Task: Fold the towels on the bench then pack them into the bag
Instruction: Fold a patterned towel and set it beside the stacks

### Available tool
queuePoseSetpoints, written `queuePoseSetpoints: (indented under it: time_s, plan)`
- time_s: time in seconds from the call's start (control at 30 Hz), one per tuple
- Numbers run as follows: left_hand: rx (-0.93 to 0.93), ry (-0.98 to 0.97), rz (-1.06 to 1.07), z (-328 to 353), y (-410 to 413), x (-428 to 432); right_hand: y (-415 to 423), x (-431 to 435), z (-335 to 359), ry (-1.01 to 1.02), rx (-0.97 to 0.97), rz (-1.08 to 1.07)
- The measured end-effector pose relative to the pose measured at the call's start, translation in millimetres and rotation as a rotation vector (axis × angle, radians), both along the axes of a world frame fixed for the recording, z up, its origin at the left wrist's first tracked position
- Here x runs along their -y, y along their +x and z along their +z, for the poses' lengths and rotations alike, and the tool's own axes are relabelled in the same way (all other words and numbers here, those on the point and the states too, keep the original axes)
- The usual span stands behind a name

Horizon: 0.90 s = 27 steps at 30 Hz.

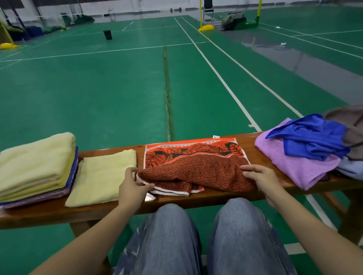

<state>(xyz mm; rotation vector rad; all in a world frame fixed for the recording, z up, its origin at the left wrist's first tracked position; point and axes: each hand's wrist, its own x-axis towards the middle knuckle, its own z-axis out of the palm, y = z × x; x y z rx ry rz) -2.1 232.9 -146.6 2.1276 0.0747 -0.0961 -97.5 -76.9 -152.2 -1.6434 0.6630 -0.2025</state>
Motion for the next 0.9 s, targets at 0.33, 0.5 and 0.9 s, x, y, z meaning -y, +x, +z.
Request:
queuePoseSetpoints:
  time_s: [0.33,0.5,0.9]
  plan:
    - [-0.114,-0.199,0.032,-7,-3,10,-1,-8,2,0.009,0.037,-0.019]
    - [-0.153,-0.229,0.033,-9,-5,13,-3,-7,-3,0.029,0.048,0.006]
    - [-0.116,-0.564,0.123,24,11,36,4,3,34,0.171,0.273,0.076]
